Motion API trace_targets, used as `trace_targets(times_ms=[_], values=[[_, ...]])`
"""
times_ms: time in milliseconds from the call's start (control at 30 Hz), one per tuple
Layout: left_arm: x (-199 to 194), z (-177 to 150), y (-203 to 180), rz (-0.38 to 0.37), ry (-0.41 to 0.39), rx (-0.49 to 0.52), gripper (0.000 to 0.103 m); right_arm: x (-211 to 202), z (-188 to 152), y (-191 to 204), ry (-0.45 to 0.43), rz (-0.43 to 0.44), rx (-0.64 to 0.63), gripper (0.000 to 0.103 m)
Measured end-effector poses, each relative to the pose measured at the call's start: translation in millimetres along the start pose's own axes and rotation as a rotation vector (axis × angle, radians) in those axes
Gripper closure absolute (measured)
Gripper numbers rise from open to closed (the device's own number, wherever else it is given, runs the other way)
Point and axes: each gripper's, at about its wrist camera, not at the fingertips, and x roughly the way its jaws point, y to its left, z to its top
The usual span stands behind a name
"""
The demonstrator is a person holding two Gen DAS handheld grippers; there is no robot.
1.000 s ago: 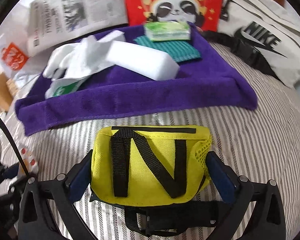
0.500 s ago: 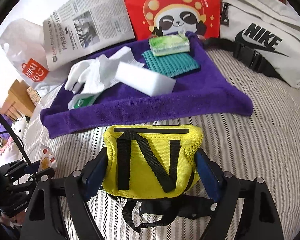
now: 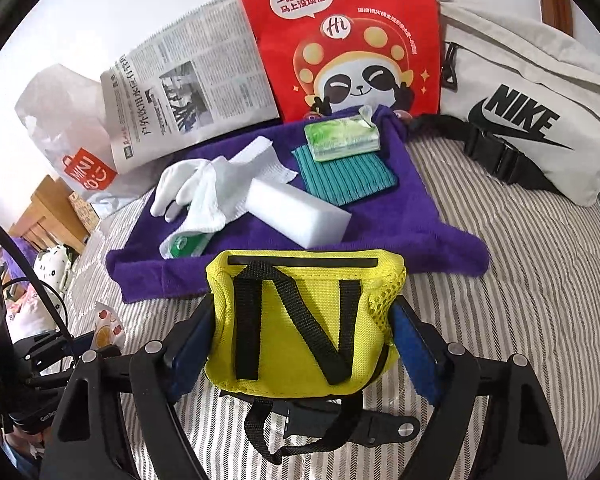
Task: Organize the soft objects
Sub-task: 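Grasp the yellow-black bag with the right gripper while the left holds the sachet, then carry the orange-print sachet and yellow-black bag over the purple towel with both grippers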
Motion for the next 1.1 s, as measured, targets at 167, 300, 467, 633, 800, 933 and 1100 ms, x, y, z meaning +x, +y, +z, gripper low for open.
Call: trace_targets(times_ms=[167,300,467,633,800,933,1100], values=[[-4,7,1,0.001,-0.008,-0.006,0.078,-5,11,3,-0.012,-0.001,-0.018,0.02],[-8,15,2,-0.003,-0.017,-0.015,0.078,-6,22,3,-0.018,-0.006,-0.03,0.02],[-11,29,5,-0.002,-0.028,-0.019,0.078,-3,40,2,-0.02,-0.014,-0.045,0.02],[-9,50,8,0.009,-0.035,-0.013,0.078,5,63,1,-0.031,-0.018,-0.057,0.02],[1,72,14,0.015,-0.033,-0.015,0.078,25,89,-5,-0.015,-0.017,-0.032,0.02],[12,89,20,0.016,-0.029,-0.007,0.078,42,106,-10,-0.002,-0.043,-0.034,0.02],[24,105,27,0.018,-0.026,-0.005,0.078,64,115,-14,0.031,-0.063,-0.056,0.02]])
